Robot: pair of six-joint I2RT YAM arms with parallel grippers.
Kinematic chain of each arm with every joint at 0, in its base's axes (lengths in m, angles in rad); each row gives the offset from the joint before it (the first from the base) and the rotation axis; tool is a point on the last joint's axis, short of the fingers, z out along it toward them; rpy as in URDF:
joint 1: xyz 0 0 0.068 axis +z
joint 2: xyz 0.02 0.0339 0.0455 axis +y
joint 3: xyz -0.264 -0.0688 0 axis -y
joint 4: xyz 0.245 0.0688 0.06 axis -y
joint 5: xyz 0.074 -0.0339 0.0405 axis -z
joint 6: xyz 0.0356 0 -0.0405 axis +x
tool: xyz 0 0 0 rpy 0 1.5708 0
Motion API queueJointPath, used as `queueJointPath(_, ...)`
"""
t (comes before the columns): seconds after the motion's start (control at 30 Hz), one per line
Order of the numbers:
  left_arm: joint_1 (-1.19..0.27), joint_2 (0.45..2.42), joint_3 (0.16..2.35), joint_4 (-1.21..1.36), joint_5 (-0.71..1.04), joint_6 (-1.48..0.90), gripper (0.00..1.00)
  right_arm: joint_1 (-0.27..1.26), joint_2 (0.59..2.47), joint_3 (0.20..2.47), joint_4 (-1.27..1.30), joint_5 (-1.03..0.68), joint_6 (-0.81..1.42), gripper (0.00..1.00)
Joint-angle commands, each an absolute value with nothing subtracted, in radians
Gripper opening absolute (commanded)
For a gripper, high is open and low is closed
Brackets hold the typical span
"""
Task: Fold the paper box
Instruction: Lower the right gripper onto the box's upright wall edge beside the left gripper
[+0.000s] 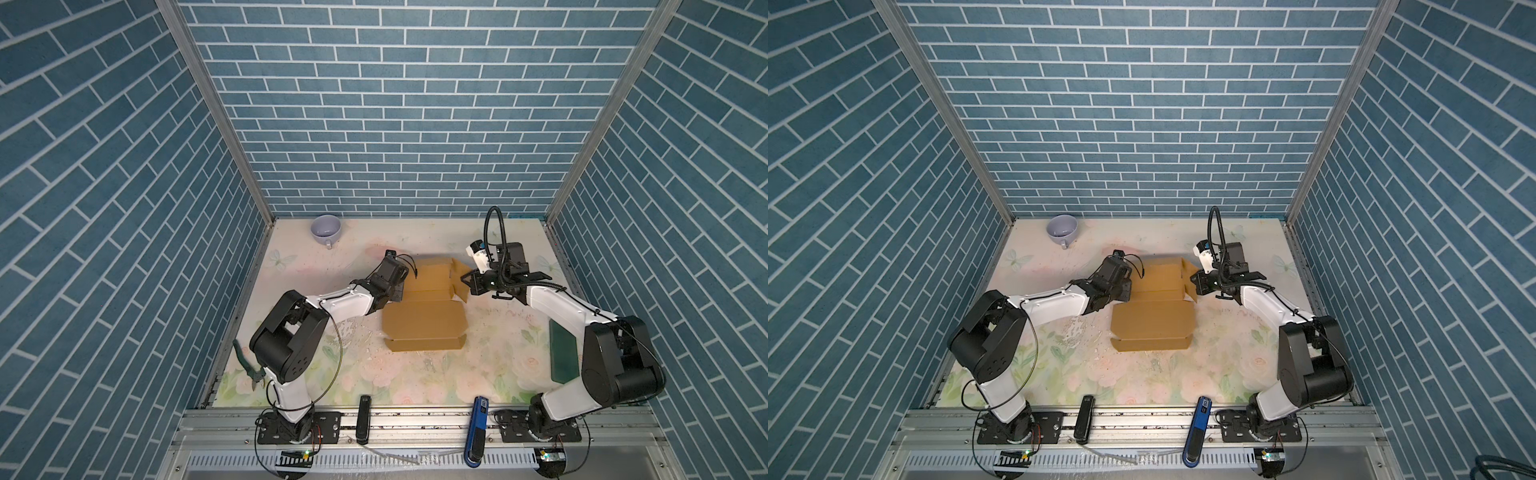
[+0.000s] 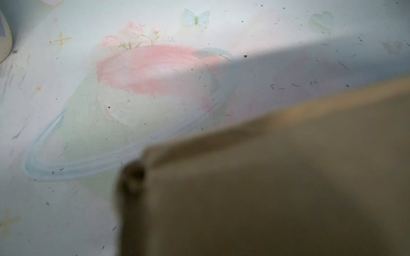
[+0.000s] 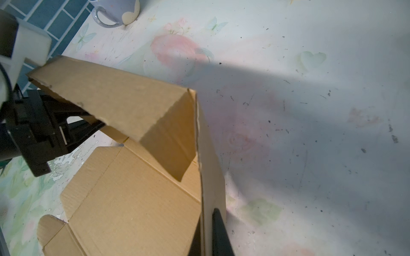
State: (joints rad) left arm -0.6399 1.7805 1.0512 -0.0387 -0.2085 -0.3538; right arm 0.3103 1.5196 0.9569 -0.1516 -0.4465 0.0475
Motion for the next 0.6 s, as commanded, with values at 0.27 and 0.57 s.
queueJointPath(0.27,-0.646,1.777,1.024,0.030,-0.195,-0.413,0.13,0.403,1.468,0.970,-0.139,-0.372,0.086,0.04)
queueJointPath(0.57,-0.654,1.779,0.967,0.111,-0.220,-0.442,0.13,0.466,1.480,0.884,-0.068,-0.246,0.115,0.04)
